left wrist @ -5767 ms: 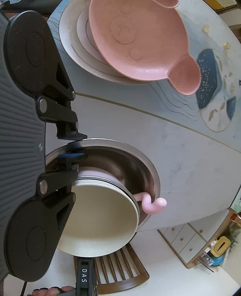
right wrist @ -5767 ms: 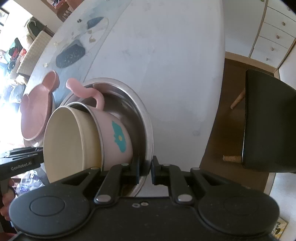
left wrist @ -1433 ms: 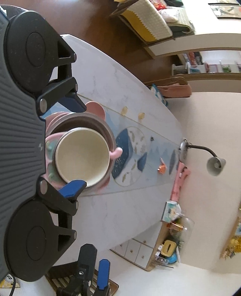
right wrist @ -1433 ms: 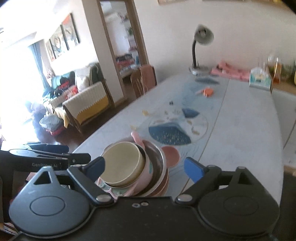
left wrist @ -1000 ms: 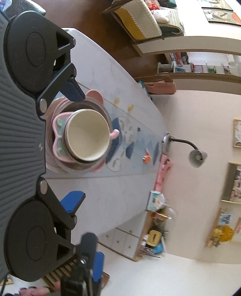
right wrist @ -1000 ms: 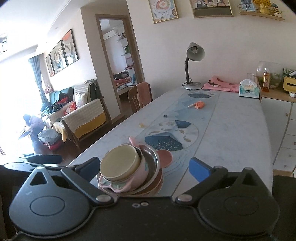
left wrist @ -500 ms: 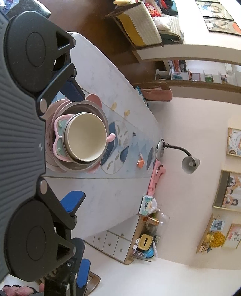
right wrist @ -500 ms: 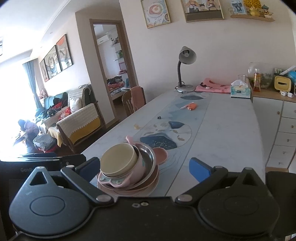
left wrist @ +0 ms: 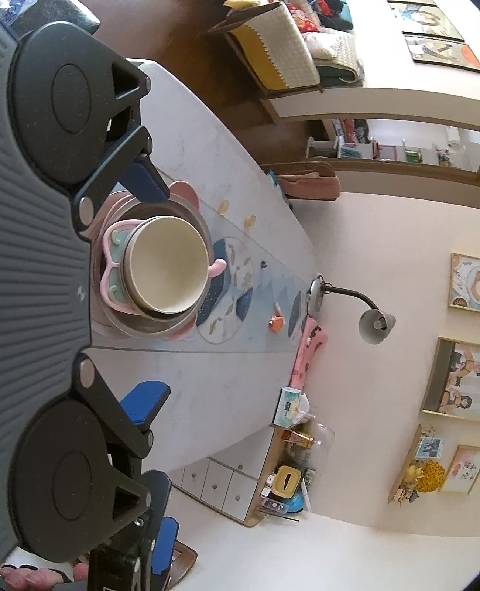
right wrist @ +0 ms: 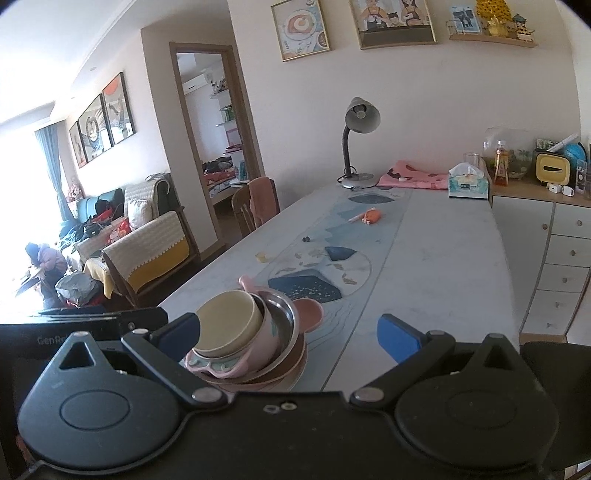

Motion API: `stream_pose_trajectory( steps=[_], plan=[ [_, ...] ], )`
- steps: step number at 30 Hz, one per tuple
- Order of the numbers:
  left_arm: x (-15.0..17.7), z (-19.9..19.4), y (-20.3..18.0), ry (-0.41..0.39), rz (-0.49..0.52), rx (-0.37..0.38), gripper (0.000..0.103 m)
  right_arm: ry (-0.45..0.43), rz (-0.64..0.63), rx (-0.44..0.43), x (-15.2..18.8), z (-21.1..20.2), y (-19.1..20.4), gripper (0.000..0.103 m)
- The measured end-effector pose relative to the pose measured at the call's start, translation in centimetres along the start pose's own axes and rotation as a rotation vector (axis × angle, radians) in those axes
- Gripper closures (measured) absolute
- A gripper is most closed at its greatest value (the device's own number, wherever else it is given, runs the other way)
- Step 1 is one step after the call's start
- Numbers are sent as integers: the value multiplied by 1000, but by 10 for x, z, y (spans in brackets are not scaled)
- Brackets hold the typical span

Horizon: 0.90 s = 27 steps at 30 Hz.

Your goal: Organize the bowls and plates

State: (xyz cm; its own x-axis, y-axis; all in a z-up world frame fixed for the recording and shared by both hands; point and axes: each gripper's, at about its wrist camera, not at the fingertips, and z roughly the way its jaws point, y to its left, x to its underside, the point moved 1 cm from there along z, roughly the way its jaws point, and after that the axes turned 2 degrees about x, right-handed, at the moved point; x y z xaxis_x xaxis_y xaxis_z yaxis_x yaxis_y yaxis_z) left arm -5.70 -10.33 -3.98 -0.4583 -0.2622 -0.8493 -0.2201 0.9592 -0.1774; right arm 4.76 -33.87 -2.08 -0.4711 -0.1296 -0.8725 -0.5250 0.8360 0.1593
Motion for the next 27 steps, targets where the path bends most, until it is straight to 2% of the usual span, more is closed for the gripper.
stream_pose_trajectory(
  steps=[6,11,17,27],
  plan=[
    [1,-1,0,5,-13,1,0,0,6,5,2,-3,0,0],
    [3,-2,-6,21,14,12,0,1,12,7,3,-5,0,0],
    [4,-6,-12,18,64,-23,0,2,22,11,5,-6,0,0],
    [4,-1,-13,46,82,-20,0,17,34,24,6,0,3,0]
  ],
)
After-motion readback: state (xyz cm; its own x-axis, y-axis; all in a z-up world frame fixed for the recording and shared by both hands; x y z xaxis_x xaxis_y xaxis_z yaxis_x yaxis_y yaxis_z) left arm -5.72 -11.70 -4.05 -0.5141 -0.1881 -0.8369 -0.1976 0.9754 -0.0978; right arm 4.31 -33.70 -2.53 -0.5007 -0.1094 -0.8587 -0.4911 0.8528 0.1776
